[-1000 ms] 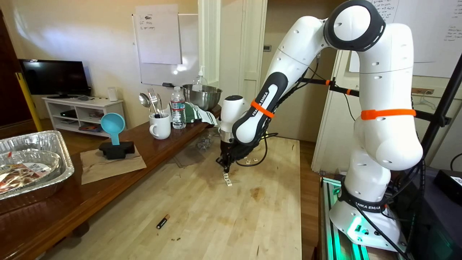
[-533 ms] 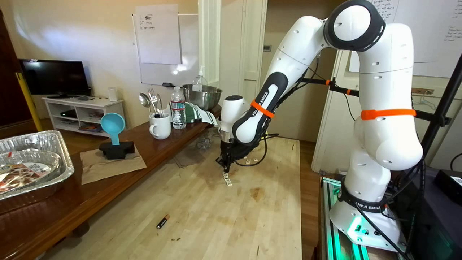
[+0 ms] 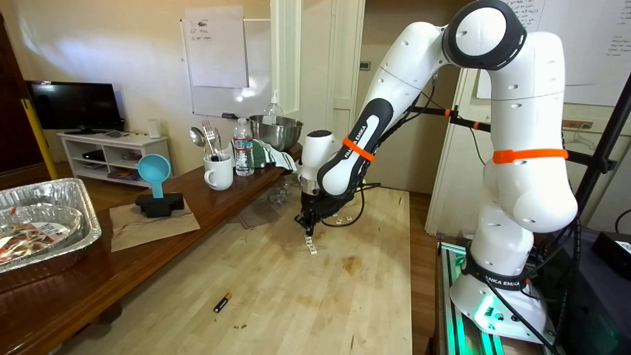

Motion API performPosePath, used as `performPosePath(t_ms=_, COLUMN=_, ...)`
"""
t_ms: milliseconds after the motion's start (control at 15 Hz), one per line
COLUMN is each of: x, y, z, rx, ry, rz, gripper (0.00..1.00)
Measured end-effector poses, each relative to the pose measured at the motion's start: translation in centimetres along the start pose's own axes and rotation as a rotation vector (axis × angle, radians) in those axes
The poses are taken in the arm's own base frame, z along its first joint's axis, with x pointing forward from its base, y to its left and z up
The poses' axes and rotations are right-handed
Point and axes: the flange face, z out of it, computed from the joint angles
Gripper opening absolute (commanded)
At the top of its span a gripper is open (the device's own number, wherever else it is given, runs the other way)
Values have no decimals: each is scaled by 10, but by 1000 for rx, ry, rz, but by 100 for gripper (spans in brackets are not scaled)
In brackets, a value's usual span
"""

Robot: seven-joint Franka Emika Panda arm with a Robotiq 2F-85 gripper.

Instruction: Use the tiles to create the word 'Tapes'.

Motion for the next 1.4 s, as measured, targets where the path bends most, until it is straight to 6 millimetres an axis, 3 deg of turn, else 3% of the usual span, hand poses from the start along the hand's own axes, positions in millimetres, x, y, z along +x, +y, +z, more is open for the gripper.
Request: performPosePath(t_ms=1400, x=-3, y=-9, z=-1, rx=30, ry=6, rz=21, gripper=0)
